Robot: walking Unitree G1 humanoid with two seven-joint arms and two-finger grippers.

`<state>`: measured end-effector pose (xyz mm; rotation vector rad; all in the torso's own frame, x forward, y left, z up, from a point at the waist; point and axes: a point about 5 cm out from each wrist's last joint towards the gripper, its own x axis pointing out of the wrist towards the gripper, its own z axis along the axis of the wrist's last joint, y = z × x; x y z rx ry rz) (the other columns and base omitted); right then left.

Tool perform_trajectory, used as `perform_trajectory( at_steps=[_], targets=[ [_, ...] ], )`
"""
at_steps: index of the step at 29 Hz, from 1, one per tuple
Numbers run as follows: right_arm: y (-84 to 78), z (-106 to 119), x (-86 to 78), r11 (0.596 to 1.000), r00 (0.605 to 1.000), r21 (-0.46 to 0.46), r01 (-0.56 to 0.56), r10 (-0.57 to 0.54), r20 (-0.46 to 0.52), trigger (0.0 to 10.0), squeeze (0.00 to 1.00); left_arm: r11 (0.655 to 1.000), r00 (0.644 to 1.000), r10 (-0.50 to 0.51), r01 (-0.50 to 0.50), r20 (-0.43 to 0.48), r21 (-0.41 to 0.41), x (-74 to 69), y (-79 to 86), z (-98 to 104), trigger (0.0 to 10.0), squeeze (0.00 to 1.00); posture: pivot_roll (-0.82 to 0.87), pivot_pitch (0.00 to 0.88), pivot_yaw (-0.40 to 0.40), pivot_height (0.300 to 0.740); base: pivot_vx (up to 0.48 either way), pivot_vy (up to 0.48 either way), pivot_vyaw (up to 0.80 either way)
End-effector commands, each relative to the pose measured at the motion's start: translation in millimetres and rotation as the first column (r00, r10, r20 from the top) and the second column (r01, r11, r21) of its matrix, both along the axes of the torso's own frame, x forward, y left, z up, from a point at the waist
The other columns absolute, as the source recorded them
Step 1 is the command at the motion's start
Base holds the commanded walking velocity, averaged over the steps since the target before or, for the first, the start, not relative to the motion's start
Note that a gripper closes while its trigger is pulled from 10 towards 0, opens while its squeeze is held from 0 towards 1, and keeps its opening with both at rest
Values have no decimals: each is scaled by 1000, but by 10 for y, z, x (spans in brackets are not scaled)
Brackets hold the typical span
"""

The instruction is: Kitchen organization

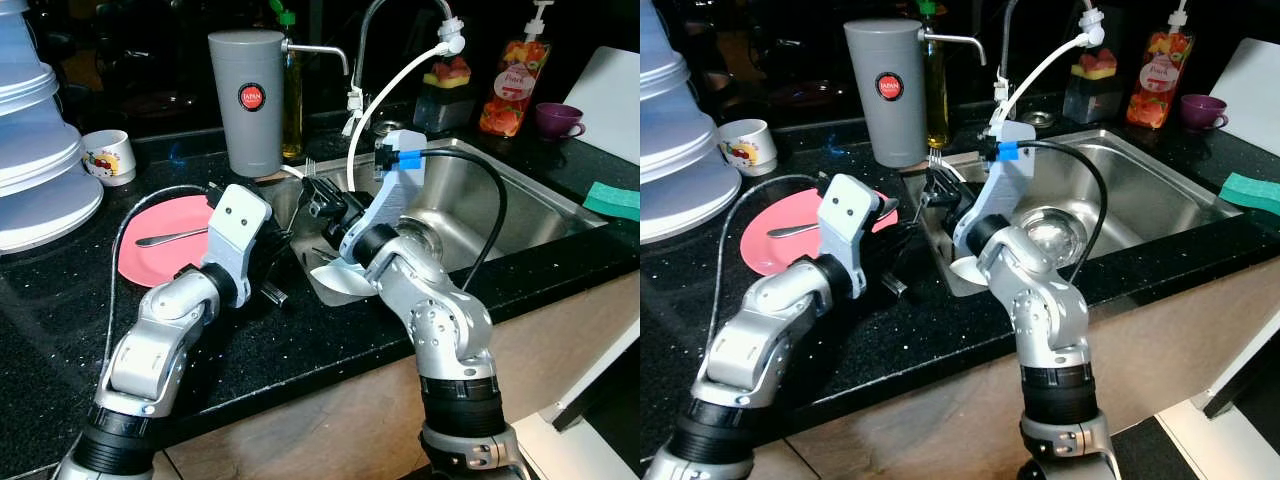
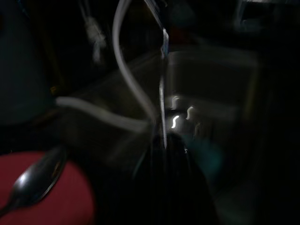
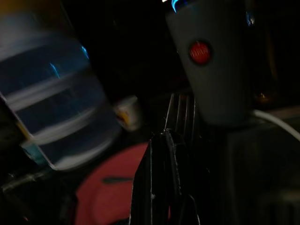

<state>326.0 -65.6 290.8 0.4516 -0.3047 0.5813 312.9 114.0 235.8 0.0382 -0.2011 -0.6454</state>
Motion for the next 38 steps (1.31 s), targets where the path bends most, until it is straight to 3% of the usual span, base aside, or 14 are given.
perform_trajectory(
  at_steps=[1,3,4,5,7,9,13,23,24,25,26,31,38],
  targets=[
    [34,-50,31,999,998,37,-10,12,-54,0,0,993,995,-16,28,101,-111,-51,37,238,0,0,-41,22,47,740,0,0,0],
    [-9,-17,45,996,998,90,-6,12,-60,0,0,978,993,-27,50,117,-204,-70,90,307,0,0,-41,22,47,740,0,0,0],
    [-17,-11,48,995,998,100,-5,12,-61,980,0,975,992,-29,55,120,-216,-74,99,317,0,0,-41,22,47,740,0,0,0],
    [-53,9,58,992,998,129,2,6,-60,10000,0,966,992,-35,65,123,-248,-86,126,340,0,0,-40,25,45,740,0,0,0],
    [-95,34,69,986,998,168,6,4,-60,10000,0,955,991,-45,80,126,-286,-103,156,363,0,0,-40,25,45,740,0,0,0],
    [-117,46,71,980,998,201,-3,15,-61,10000,1000,944,990,-61,99,129,-316,-120,166,378,0,0,-37,27,46,740,0,0,0],
    [-134,50,70,974,998,226,-15,30,-62,10000,1000,933,990,-77,114,121,-342,-136,175,378,0,0,-40,31,45,740,0,0,0],
    [-133,54,77,974,996,224,-33,49,-68,10000,1000,942,994,-55,84,99,-326,-111,197,350,0,0,-39,35,44,740,0,0,0],
    [-120,53,75,976,996,214,-38,54,-68,10000,812,945,994,-49,78,97,-319,-104,200,345,0,0,-39,36,44,740,0,0,0],
    [-120,53,75,976,996,214,-38,54,-68,10000,812,945,994,-49,78,97,-319,-104,200,345,0,0,-39,36,44,740,0,0,0],
    [-110,51,73,978,996,206,-42,57,-68,10000,0,947,995,-42,69,94,-312,-97,205,339,0,0,-38,37,45,740,0,0,0],
    [-52,28,48,971,989,214,-108,127,-79,10000,0,903,989,-130,145,64,-405,-142,168,352,0,0,-38,41,43,740,0,0,0],
    [97,30,-87,935,954,220,-278,295,-49,10000,0,871,949,-314,272,-38,-408,-254,-6,201,0,0,-39,48,44,740,0,0,0]
  ],
)
